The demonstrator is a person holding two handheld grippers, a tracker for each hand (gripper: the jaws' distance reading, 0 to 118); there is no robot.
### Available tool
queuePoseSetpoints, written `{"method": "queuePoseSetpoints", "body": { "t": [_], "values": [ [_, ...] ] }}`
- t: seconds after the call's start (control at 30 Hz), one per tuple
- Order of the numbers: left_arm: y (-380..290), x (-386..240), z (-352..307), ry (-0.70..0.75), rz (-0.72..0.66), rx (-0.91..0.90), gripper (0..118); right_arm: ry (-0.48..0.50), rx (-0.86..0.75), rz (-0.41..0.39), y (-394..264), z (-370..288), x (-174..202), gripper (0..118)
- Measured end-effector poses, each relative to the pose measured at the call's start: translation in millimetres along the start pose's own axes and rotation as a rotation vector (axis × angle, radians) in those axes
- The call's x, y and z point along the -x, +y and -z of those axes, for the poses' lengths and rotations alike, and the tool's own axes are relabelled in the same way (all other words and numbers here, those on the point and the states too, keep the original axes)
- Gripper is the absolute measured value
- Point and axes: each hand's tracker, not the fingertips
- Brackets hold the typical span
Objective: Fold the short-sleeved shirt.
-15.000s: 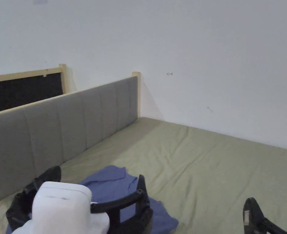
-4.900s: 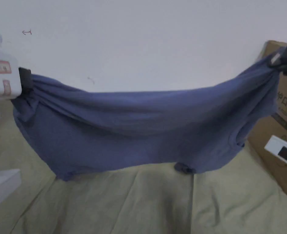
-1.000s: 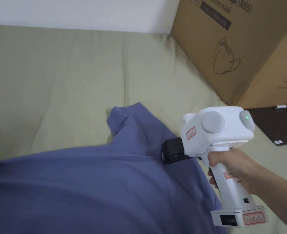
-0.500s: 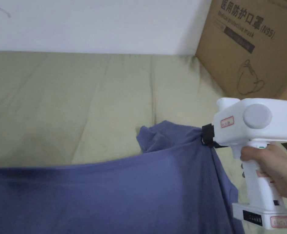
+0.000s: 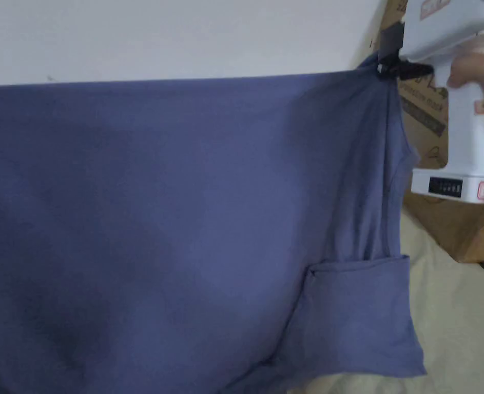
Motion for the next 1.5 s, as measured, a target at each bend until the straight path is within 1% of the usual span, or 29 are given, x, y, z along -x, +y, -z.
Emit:
{"method": "queuePoseSetpoints", "body": {
  "t": [0.1,0.17,0.3,0.4,0.57,0.63,0.7,0.8,0.9,0.97,1.03,1.17,1.27,1.3,1.37,1.5],
  "values": [
    [23,-13,-10,0.001,0.004,-0.084,3,-0.015,-0.084,-0.015,37,-12,15,1],
    [36,-18,-13,0.000,-0.007,-0.121,3,-0.021,-0.142,-0.024,61,-9,20,1],
    [55,-25,-17,-0.022,-0.015,-0.199,3,-0.048,-0.197,-0.040,93,-9,32,1],
    [65,-28,-26,-0.060,-0.018,-0.292,3,-0.067,-0.263,-0.035,112,-12,38,1],
    [77,-29,-45,-0.088,-0.025,-0.336,3,-0.066,-0.323,-0.003,126,-27,41,1],
    [73,-26,-55,-0.106,0.007,-0.365,3,-0.056,-0.340,-0.004,122,-37,40,1],
    [65,-23,-61,-0.063,0.060,-0.344,3,-0.043,-0.343,-0.009,111,-50,36,1],
    [40,-8,-72,-0.060,0.053,-0.304,3,0.030,-0.315,-0.001,81,-74,27,1],
    [1,18,-86,-0.106,-0.005,-0.260,3,0.035,-0.285,-0.006,40,-97,19,1],
    [-30,32,-95,-0.086,0.015,-0.242,3,0.042,-0.252,-0.013,5,-115,12,1],
    [-62,48,-105,-0.064,0.038,-0.200,3,0.073,-0.203,0.005,-29,-130,4,1],
    [-126,86,-127,-0.066,-0.012,-0.076,3,0.085,-0.099,0.003,-105,-164,-10,1],
    [-175,118,-145,-0.047,-0.063,0.009,3,0.098,-0.031,0.042,-168,-198,-16,1],
    [-192,128,-152,-0.029,-0.073,0.044,3,0.072,-0.004,0.067,-189,-206,-17,1],
    [-222,145,-162,0.006,-0.074,0.120,3,0.069,0.060,0.082,-228,-222,-20,1],
    [-278,170,-183,0.055,-0.012,0.238,3,0.047,0.208,0.160,-303,-242,-28,1]
  ]
}}
